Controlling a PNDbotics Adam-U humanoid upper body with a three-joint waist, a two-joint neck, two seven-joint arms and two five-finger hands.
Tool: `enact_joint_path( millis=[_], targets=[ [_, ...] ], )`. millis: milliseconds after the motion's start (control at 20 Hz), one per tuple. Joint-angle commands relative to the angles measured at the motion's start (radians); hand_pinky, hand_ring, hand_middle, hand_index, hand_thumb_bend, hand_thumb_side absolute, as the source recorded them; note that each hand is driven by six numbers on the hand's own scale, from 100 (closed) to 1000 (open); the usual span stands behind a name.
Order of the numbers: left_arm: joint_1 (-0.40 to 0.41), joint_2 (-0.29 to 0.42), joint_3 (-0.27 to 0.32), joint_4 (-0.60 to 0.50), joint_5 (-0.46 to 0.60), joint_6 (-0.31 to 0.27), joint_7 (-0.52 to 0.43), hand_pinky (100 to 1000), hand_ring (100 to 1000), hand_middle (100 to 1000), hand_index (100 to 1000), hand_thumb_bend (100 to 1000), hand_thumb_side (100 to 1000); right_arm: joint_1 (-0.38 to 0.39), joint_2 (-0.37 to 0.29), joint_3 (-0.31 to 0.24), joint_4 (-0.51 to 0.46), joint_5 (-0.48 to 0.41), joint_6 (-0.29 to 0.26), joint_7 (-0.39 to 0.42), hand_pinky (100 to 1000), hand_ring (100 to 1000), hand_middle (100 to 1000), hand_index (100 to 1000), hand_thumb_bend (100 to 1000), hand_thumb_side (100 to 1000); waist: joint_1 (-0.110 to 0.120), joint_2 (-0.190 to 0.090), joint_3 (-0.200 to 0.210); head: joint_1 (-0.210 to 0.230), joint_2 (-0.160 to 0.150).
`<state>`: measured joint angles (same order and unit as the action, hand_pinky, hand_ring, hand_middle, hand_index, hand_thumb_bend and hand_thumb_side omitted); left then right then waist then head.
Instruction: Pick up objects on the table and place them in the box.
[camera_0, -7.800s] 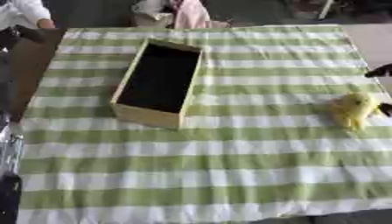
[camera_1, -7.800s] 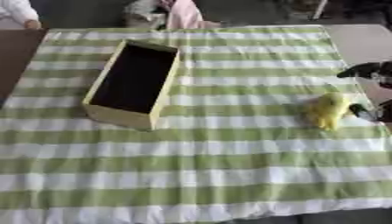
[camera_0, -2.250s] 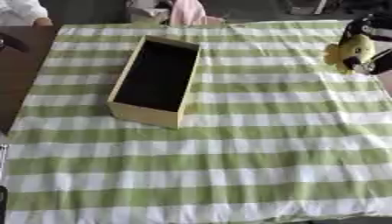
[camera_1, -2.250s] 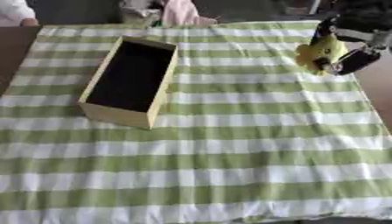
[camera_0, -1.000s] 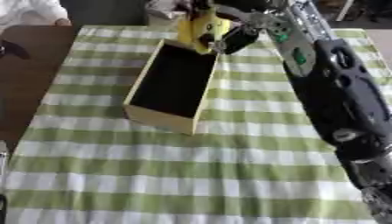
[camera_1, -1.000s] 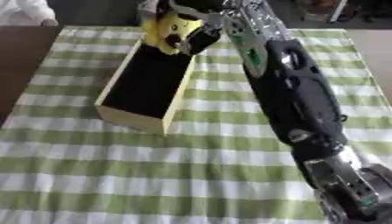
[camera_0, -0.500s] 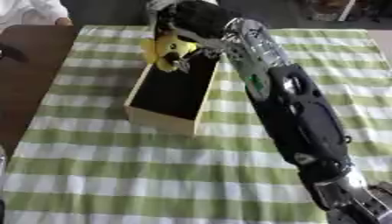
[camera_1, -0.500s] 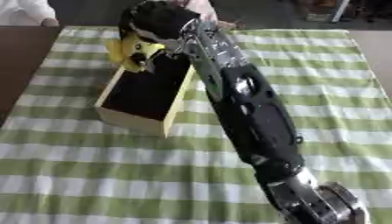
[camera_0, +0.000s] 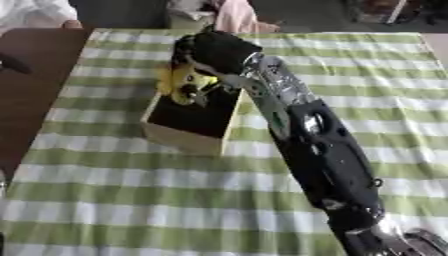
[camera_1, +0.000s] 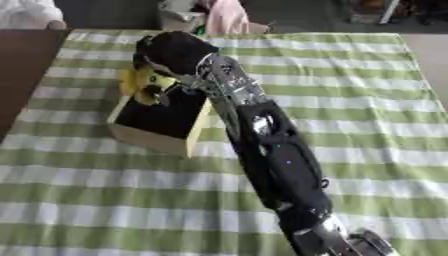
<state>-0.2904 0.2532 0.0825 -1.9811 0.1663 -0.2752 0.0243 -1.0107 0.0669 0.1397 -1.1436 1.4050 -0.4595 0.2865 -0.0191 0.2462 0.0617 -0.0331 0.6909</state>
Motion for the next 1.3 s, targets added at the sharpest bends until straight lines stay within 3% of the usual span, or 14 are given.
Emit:
enact_joint_path(
  millis=[50,450,500,550,950,1100,1200,1300],
  targets=[
    [-0.012,0.007,0.004,-0.019,0.002,0.0,-0.004,462,993,868,693,100,742,-0.018,0.007,-0.016,0.0,0.013,0.007,-0.026,523,660,692,694,100,155,0.007,-0.015,0.0,0.0,-0.015],
    [-0.012,0.003,0.003,-0.019,0.004,0.002,-0.007,461,996,870,692,100,745,-0.019,0.025,-0.036,0.038,0.016,0.015,-0.047,504,653,694,689,100,176,0.007,-0.012,0.003,-0.002,-0.021],
    [-0.011,0.003,0.003,-0.019,0.005,0.002,-0.007,461,996,870,692,100,745,-0.018,0.028,-0.037,0.047,0.017,0.014,-0.044,507,654,691,688,100,121,0.008,-0.011,0.003,-0.003,-0.02],
    [-0.011,0.003,0.004,-0.019,0.004,0.002,-0.007,461,996,870,692,100,745,-0.017,0.031,-0.037,0.059,0.019,0.012,-0.039,515,658,695,688,100,183,0.008,-0.011,0.004,-0.004,-0.02],
    [-0.012,0.001,0.003,-0.019,0.007,0.003,-0.008,461,998,871,692,100,746,-0.018,0.05,-0.04,0.117,0.043,0.004,-0.021,561,683,709,705,100,202,0.009,-0.01,0.005,-0.011,-0.019],
    [-0.012,0.001,0.004,-0.019,0.008,0.004,-0.009,461,998,871,692,100,747,-0.019,0.051,-0.042,0.111,0.054,0.008,-0.026,647,731,738,748,100,211,0.01,-0.009,0.005,-0.011,-0.018],
    [-0.012,0.001,0.004,-0.019,0.008,0.005,-0.009,461,998,871,692,100,748,-0.019,0.051,-0.041,0.104,0.073,0.01,-0.027,766,807,797,832,100,271,0.011,-0.009,0.005,-0.012,-0.017],
    [-0.011,0.0,0.004,-0.019,0.008,0.006,-0.009,461,999,872,692,100,747,-0.02,0.051,-0.041,0.094,0.101,0.008,-0.024,828,858,829,859,100,307,0.011,-0.009,0.004,-0.011,-0.016]
  ],
)
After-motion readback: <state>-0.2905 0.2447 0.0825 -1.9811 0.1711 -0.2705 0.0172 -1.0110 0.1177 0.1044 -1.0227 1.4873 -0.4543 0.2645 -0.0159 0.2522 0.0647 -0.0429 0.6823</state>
